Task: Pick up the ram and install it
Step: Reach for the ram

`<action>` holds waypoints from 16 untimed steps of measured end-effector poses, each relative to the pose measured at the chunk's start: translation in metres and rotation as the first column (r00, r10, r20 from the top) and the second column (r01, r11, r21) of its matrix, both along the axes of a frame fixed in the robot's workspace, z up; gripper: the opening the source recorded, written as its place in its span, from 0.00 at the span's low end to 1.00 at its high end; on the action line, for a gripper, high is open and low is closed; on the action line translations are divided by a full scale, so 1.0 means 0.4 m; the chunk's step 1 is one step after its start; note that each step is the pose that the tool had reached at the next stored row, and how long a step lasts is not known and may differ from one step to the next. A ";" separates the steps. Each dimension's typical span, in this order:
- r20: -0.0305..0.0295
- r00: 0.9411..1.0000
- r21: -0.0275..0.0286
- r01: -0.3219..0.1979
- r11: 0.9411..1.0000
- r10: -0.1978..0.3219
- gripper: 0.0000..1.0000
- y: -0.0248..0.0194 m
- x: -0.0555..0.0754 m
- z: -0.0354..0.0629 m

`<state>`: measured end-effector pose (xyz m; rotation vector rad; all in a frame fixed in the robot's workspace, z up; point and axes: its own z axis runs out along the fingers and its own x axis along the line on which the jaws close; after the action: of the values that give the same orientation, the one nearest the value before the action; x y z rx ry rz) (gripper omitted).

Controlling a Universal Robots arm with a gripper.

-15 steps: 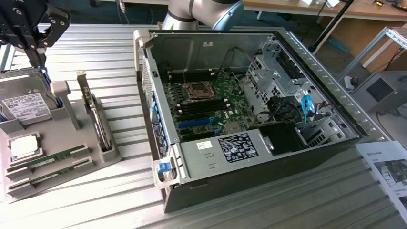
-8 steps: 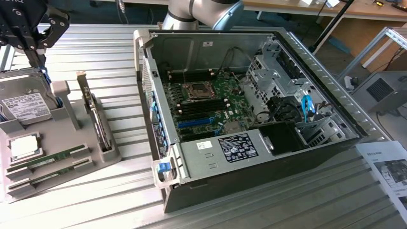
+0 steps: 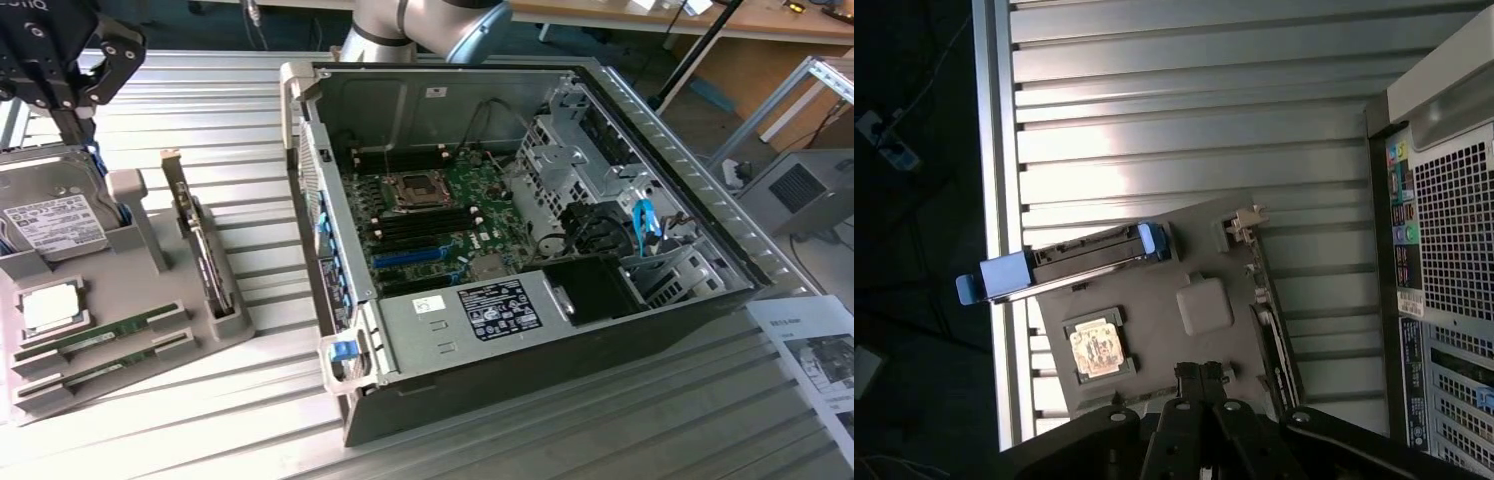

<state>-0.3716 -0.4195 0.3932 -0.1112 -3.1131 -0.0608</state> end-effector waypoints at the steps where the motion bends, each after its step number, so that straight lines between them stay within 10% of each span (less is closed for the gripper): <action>1: 0.000 1.000 0.000 0.000 1.000 0.000 0.11 -0.003 0.000 0.000; 16: 0.000 1.000 -0.002 -0.001 1.000 0.001 0.11 -0.040 -0.008 0.000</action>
<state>-0.3747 -0.4354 0.3932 -0.1100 -3.1133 -0.0570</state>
